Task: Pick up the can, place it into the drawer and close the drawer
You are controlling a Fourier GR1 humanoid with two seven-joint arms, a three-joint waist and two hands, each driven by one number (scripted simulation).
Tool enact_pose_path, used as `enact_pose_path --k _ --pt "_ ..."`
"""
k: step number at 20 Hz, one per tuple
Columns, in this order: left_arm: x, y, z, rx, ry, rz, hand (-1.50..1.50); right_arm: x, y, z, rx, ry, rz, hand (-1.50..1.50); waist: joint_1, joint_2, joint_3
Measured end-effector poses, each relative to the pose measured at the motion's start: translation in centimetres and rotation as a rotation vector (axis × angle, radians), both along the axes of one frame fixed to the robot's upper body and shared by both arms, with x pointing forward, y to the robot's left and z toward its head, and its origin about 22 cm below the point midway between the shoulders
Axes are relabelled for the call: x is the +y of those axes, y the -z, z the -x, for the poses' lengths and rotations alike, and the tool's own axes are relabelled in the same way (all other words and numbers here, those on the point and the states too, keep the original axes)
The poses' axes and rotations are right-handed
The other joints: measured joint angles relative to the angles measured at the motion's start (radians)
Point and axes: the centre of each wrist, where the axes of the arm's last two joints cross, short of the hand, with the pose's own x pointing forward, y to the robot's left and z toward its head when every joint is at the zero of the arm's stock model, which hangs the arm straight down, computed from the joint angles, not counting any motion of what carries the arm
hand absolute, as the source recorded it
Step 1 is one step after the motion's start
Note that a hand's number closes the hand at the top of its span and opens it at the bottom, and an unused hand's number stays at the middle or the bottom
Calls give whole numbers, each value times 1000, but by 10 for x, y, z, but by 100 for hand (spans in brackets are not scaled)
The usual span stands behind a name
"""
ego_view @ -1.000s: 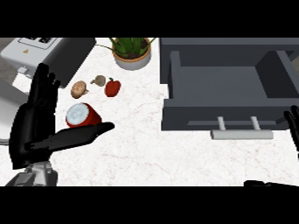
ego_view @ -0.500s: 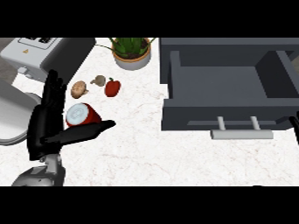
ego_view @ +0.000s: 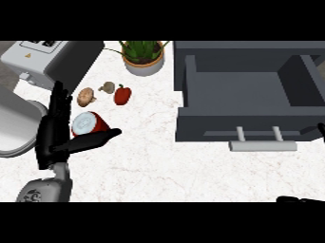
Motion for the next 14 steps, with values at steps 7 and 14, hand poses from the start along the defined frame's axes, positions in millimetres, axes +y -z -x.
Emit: enact_pose_path --k 7,14 --pt "11 32 6 18 -25 -4 -150 0 5 5 -3 -11 3 -150 0 0 0" --pt "32 57 14 36 -36 -9 -150 1 11 7 -5 -6 -2 -150 0 0 0"
